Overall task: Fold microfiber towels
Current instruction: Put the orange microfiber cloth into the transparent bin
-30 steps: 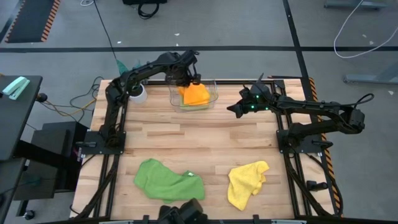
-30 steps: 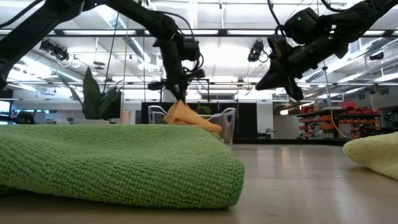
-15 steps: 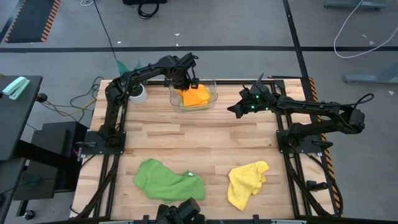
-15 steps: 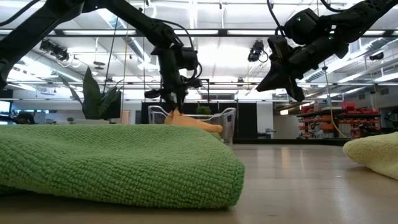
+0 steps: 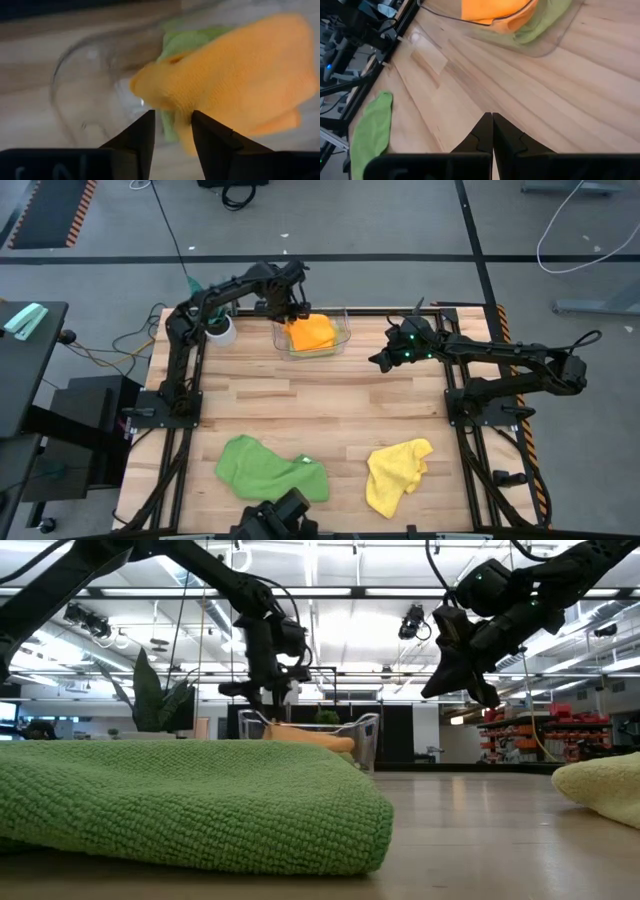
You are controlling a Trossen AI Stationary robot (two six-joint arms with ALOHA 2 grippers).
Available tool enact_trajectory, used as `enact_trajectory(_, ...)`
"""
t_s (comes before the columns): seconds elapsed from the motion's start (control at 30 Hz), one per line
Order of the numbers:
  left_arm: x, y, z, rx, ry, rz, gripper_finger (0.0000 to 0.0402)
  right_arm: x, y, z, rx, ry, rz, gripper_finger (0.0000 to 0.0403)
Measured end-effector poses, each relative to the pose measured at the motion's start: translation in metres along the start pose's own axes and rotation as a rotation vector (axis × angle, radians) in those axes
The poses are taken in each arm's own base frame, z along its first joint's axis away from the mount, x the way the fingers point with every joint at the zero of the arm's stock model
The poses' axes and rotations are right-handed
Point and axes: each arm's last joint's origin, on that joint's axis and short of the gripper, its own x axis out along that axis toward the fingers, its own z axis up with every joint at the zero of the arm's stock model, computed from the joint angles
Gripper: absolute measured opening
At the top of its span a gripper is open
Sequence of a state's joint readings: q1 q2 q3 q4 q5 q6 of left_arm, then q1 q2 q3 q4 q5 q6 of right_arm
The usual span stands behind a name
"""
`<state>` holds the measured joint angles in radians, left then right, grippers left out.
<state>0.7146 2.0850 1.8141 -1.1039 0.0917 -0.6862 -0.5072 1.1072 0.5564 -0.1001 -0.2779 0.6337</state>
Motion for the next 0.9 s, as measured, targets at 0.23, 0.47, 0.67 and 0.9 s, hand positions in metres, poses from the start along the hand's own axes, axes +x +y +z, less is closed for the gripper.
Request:
enact_trajectory(0.23,-0.025,-0.007,0.004,0.032,-0.009,-0.036,0.0163,0.000,0.000,0.000,-0.028,-0.003,0.001,0.0008)
enact_trajectory(0.47,-0.069,-0.032,0.003,0.098,-0.116,-0.132,0.0164,0.000,0.000,0.001,-0.050,-0.014,-0.014,0.0008)
enact_trajectory(0.67,-0.067,-0.035,-0.004,0.112,-0.075,-0.105,0.0140,0.000,0.000,0.001,-0.061,-0.014,-0.015,0.0008)
enact_trajectory(0.9,-0.041,-0.043,-0.009,0.211,-0.062,0.036,0.0098,0.000,0.000,0.002,-0.073,-0.025,-0.008,0.0007)
